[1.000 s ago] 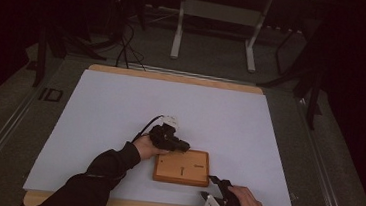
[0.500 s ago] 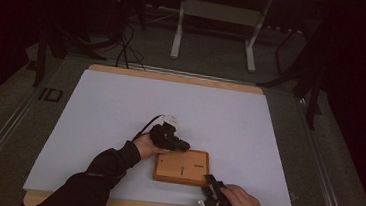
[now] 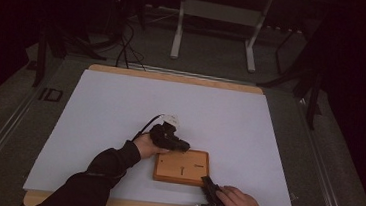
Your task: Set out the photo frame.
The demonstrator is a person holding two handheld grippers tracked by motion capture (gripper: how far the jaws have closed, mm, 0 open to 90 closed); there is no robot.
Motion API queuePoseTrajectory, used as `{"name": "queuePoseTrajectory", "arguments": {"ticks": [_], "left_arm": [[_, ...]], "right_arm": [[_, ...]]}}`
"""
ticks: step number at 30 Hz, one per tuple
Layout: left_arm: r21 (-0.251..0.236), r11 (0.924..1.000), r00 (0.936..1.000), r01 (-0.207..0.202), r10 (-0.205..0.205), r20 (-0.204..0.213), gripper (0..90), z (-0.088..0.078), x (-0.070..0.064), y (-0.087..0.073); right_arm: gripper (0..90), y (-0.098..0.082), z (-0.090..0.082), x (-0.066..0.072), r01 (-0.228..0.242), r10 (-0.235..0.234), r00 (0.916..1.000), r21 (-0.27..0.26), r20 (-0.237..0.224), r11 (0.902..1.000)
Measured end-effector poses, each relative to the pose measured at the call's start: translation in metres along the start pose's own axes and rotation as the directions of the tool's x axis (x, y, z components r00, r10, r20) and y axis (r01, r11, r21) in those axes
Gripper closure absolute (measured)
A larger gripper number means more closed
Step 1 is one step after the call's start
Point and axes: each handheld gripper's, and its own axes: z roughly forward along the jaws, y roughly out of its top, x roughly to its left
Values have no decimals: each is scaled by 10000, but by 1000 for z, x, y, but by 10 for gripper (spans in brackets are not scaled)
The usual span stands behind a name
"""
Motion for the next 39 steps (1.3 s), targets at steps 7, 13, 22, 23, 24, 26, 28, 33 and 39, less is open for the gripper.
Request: {"name": "queuePoseTrajectory", "arguments": {"ticks": [7,13,22,23,24,26,28,33,39], "left_arm": [[11,9999,9999,-121,121,-15,829,0,-1,-1],[79,9993,9981,-358,362,-490,787,-3,-6,1],[-475,9969,9892,-628,558,-1353,573,-25,-20,-3],[-559,9965,9893,-620,540,-1357,567,-28,-20,-3],[-733,9957,9890,-574,467,-1406,517,-31,-21,-4],[-765,9955,9879,-565,446,-1488,417,-34,-22,-5],[-870,9948,9887,-528,398,-1448,281,-40,-22,-10],[-809,9959,9863,-409,272,-1629,144,-46,-23,-16],[-1370,9865,9779,-901,615,-1999,88,-58,-30,-21]], "right_arm": [[656,-1,0,-1,334,-335,9991,-64,-247,9994],[654,-3,0,-7,118,-132,9985,-267,-534,9996],[656,-7,-1,-22,-210,151,9939,-526,-1092,9984],[656,-8,-1,-24,-260,196,9934,-548,-1134,9982],[656,-8,-1,-25,-372,300,9925,-587,-1187,9976],[657,-9,-1,-27,-390,310,9915,-619,-1261,9973],[657,-11,0,-34,-583,471,9871,-699,-1533,9958],[658,-16,1,-48,-998,793,9748,-899,-2086,9909],[662,-18,3,-61,-1047,764,9641,-998,-2542,9895]]}}
